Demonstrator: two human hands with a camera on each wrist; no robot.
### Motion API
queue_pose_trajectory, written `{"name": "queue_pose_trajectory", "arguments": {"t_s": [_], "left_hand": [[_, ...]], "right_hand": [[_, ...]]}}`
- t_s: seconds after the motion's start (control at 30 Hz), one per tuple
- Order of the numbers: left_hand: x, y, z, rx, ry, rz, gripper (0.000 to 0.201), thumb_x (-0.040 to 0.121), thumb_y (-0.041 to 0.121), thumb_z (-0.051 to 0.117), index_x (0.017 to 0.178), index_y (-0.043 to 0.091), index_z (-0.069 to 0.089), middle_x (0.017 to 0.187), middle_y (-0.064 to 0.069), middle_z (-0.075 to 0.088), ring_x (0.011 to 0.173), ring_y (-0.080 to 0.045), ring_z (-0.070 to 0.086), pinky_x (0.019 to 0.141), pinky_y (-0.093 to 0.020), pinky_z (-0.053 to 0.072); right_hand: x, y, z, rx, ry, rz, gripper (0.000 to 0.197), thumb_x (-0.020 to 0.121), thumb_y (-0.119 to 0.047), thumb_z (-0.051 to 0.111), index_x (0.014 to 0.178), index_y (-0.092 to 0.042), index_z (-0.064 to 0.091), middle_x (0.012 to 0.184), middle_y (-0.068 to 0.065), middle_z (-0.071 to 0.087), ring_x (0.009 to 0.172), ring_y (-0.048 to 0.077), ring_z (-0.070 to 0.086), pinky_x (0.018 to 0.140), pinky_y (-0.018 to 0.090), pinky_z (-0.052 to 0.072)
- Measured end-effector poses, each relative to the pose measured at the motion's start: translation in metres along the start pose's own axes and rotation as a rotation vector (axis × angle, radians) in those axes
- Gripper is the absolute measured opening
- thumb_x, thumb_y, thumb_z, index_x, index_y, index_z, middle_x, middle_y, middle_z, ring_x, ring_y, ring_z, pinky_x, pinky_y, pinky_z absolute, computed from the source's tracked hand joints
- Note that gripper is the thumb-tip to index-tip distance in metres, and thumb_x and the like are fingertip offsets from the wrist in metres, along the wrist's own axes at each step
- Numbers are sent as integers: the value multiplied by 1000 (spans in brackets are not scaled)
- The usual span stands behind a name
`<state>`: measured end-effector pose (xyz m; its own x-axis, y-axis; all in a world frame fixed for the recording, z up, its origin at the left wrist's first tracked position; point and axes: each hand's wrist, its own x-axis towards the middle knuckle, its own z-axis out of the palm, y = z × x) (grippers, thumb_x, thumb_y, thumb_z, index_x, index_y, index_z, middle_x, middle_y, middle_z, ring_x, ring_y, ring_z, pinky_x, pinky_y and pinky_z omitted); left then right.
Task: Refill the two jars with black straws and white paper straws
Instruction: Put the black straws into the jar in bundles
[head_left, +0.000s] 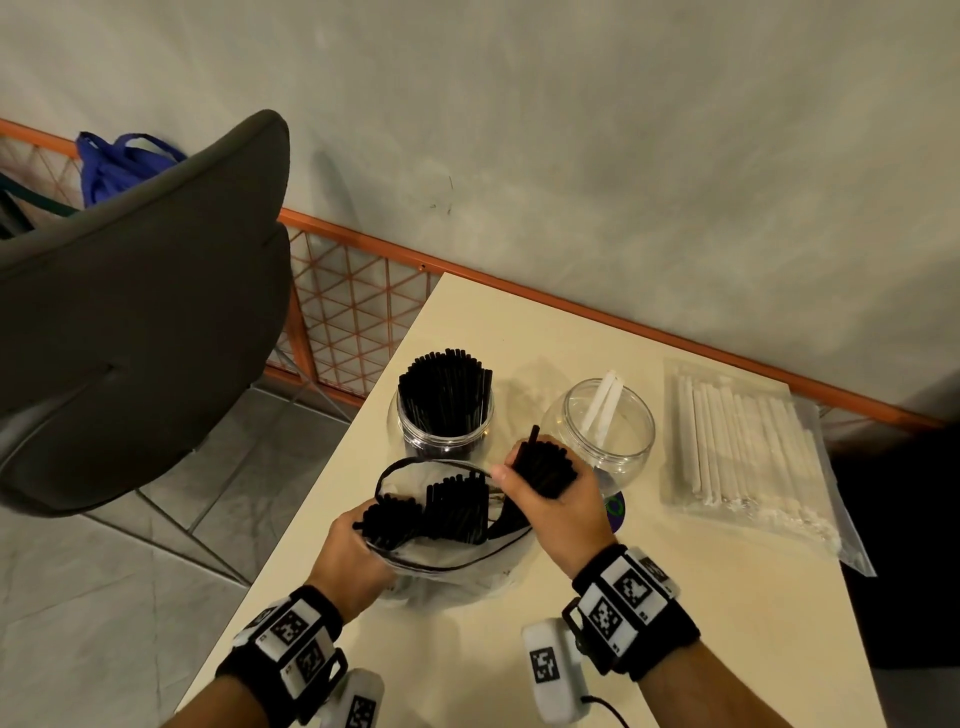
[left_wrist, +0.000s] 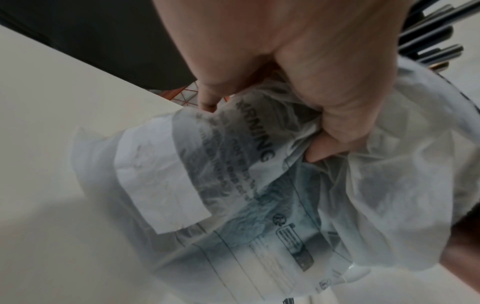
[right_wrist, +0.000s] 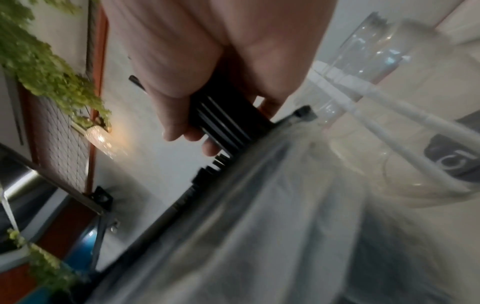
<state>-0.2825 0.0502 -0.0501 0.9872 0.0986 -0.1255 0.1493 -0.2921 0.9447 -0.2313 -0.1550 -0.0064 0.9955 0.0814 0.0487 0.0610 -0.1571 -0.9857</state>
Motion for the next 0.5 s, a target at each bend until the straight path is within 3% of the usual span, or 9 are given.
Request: {"name": "queue_pose_trajectory", "arguments": {"t_s": [0.13, 0.27, 0.33, 0.4, 0.5], "left_hand": [[1, 1, -1, 19, 9, -21, 26, 75, -5, 72, 71, 18, 61, 60, 19, 67, 62, 12, 59, 58, -5, 45], [1, -3, -4, 25, 6, -13, 16, 75, -3, 71, 75, 12, 63, 66, 29, 66, 63, 11, 59, 58, -4, 45], [1, -5, -5, 39, 21, -2, 9, 74, 5, 72, 78, 4, 65, 69, 28, 66, 63, 10, 58, 59, -6, 45], [0, -6, -5, 3, 29, -12, 15, 72, 14, 71, 80, 3, 65, 68, 20, 68, 62, 9, 58, 59, -7, 46], [-1, -4, -5, -49, 28, -19, 37, 57, 38, 65, 78, 8, 65, 69, 13, 69, 62, 7, 59, 59, -8, 46]], "right_hand": [[13, -34, -2, 26, 28, -47, 18, 78, -8, 81, 78, -7, 63, 69, -6, 63, 69, 7, 61, 70, 21, 52], [33, -85, -10, 138, 34, -146, 18, 78, -5, 78, 81, -18, 65, 75, -5, 65, 78, 15, 65, 82, 31, 58], [48, -108, -13, 229, 32, -212, 18, 80, -2, 76, 77, -16, 64, 72, -1, 63, 74, 21, 63, 83, 41, 56], [65, -122, -12, 329, 15, -259, 20, 81, 4, 72, 76, -12, 62, 69, 1, 61, 68, 23, 60, 78, 48, 52], [90, -127, -3, 288, -7, -275, 25, 83, 9, 68, 75, -14, 60, 65, -2, 59, 63, 22, 56, 72, 45, 50]]}}
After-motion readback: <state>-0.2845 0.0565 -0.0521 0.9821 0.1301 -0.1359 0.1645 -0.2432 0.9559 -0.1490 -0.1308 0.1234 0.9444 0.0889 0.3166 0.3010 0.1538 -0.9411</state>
